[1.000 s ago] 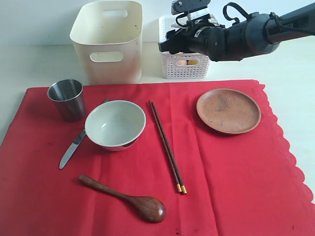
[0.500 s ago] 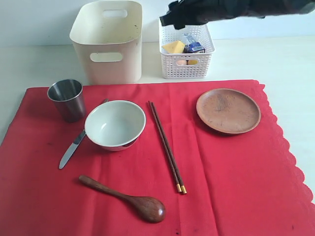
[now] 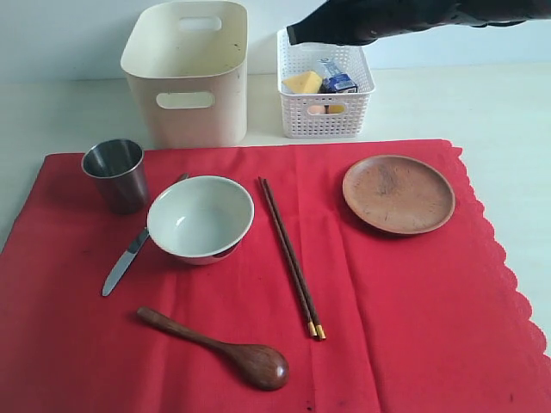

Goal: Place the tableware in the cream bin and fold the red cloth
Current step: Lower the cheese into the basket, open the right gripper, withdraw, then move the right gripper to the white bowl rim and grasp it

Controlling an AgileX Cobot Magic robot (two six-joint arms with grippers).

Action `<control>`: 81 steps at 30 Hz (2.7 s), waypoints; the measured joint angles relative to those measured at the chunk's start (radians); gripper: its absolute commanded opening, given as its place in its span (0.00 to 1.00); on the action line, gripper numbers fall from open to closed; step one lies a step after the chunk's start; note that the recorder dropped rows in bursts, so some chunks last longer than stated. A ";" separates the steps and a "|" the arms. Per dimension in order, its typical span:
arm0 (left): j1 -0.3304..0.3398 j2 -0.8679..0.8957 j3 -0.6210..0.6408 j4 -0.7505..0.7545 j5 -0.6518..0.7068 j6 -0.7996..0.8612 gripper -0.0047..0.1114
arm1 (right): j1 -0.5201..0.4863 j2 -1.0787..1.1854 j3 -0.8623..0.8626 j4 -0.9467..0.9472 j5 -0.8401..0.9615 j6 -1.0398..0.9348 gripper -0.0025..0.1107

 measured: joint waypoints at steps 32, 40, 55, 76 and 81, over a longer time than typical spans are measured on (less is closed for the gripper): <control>0.000 0.000 0.000 0.000 0.000 0.000 0.07 | 0.172 -0.275 0.283 0.078 0.204 0.006 0.02; 0.000 0.000 0.000 0.000 0.000 0.000 0.07 | 0.260 -0.247 0.283 0.078 0.211 0.006 0.31; 0.000 0.000 0.000 0.000 0.000 0.000 0.07 | 0.321 -0.247 0.283 0.078 0.259 -0.058 0.64; 0.000 0.000 0.000 0.000 0.000 0.000 0.07 | 0.399 -0.247 0.283 0.080 0.263 -0.065 0.66; 0.000 0.000 0.000 0.000 0.000 0.000 0.07 | 0.401 -0.247 0.283 0.080 0.311 -0.065 0.66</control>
